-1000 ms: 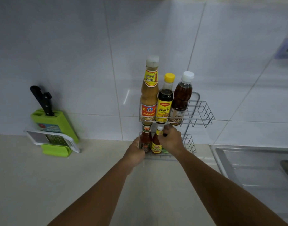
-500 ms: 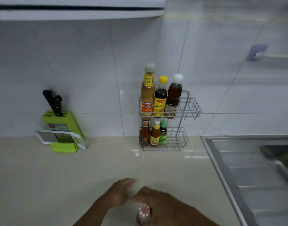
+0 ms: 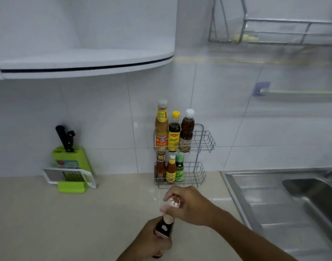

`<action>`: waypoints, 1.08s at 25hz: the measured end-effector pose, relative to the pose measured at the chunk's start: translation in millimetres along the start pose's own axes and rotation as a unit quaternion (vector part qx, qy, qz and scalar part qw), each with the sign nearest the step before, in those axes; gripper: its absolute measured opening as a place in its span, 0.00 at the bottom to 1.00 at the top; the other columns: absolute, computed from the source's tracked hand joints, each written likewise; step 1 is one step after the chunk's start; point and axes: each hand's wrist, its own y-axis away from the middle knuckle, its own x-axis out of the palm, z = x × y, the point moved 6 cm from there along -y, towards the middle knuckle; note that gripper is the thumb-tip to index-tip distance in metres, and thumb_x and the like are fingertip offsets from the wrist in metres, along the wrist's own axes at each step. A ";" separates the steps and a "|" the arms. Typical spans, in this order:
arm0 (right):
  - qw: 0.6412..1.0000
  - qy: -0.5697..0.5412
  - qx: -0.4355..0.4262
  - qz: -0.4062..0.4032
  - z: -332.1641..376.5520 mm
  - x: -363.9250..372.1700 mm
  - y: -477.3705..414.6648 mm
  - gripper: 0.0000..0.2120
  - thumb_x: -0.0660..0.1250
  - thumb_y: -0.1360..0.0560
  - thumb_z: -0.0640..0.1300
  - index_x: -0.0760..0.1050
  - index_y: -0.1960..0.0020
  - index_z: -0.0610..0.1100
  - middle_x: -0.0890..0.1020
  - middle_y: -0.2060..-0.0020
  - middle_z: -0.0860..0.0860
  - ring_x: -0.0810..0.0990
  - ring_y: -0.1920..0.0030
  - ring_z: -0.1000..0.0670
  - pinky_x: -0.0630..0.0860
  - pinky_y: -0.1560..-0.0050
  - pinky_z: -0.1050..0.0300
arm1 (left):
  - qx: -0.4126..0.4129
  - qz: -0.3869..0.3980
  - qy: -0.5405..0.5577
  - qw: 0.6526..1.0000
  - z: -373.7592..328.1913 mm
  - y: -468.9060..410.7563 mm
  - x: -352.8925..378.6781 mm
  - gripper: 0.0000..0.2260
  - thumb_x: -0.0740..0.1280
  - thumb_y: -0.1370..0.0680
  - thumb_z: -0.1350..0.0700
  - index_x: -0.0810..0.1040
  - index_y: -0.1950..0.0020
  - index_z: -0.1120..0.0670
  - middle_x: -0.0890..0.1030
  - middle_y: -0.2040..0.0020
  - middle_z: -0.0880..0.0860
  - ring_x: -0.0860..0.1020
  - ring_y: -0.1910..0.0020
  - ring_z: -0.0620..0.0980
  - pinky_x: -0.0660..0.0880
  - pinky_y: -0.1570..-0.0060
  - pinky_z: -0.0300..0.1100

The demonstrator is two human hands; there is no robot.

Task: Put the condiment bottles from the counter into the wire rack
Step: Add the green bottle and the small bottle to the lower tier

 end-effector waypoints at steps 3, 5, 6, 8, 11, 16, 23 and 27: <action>0.955 0.269 -0.127 0.011 25.0 -38.9 -23.1 0.17 0.56 0.18 0.59 0.77 0.49 0.49 0.83 0.59 0.52 0.78 0.62 0.51 0.76 0.60 0.52 | 0.004 0.000 -0.021 1.000 -42.7 -9.4 3.1 0.13 0.72 0.36 0.66 0.80 0.57 0.51 0.80 0.62 0.51 0.78 0.62 0.47 0.74 0.59 0.41; 0.928 0.349 -0.133 0.015 31.8 -64.5 -37.6 0.15 0.51 0.17 0.54 0.74 0.44 0.48 0.83 0.55 0.48 0.79 0.60 0.46 0.76 0.58 0.50 | 0.003 -0.017 -0.023 1.000 -74.4 -21.4 0.3 0.13 0.72 0.37 0.66 0.79 0.58 0.52 0.80 0.62 0.53 0.78 0.64 0.48 0.76 0.60 0.43; 0.925 0.361 -0.117 0.004 31.7 -77.3 -42.6 0.15 0.50 0.18 0.53 0.71 0.42 0.49 0.83 0.54 0.48 0.80 0.58 0.44 0.77 0.56 0.49 | 0.004 -0.034 -0.017 0.999 -88.4 -26.2 -0.4 0.13 0.72 0.37 0.65 0.79 0.56 0.51 0.81 0.62 0.53 0.79 0.65 0.48 0.77 0.61 0.43; 0.932 0.354 -0.065 -0.026 25.0 -100.6 -50.3 0.13 0.50 0.16 0.52 0.69 0.42 0.48 0.80 0.58 0.49 0.79 0.58 0.42 0.78 0.55 0.47 | 0.012 -0.105 -0.029 0.994 -108.4 -35.7 -1.6 0.17 0.74 0.36 0.62 0.78 0.50 0.47 0.81 0.61 0.51 0.79 0.65 0.47 0.77 0.64 0.40; 0.954 0.282 0.053 -0.084 0.2 -124.3 -56.8 0.10 0.51 0.15 0.52 0.66 0.47 0.47 0.75 0.63 0.50 0.76 0.60 0.43 0.74 0.58 0.48 | 0.032 -0.297 -0.164 0.940 -127.8 -42.8 -6.7 0.25 0.74 0.36 0.50 0.74 0.39 0.40 0.82 0.53 0.46 0.81 0.58 0.48 0.77 0.65 0.40; 0.954 0.149 0.239 -0.104 -49.6 -130.1 -45.8 0.13 0.54 0.18 0.52 0.70 0.47 0.44 0.78 0.56 0.46 0.78 0.57 0.45 0.74 0.58 0.52 | 0.058 -0.417 -0.353 0.836 -134.8 -43.2 14.3 0.23 0.75 0.33 0.47 0.74 0.40 0.44 0.84 0.50 0.46 0.82 0.54 0.50 0.80 0.61 0.43; 0.965 -0.148 0.217 -0.026 -59.0 -123.6 -26.8 0.22 0.77 0.28 0.53 0.79 0.45 0.37 0.80 0.70 0.45 0.77 0.78 0.49 0.76 0.73 0.57 | 0.075 -0.267 -0.077 0.958 -113.9 -78.4 26.5 0.26 0.77 0.35 0.47 0.74 0.39 0.40 0.82 0.46 0.42 0.82 0.50 0.41 0.81 0.48 0.45; 0.967 -0.135 0.191 -0.106 -79.4 -135.3 -30.5 0.14 0.77 0.27 0.46 0.80 0.50 0.37 0.87 0.64 0.41 0.88 0.68 0.42 0.87 0.61 0.44 | 0.046 -0.151 -0.073 0.985 -109.2 -102.5 27.4 0.30 0.79 0.33 0.48 0.69 0.35 0.46 0.79 0.42 0.45 0.79 0.46 0.38 0.77 0.49 0.32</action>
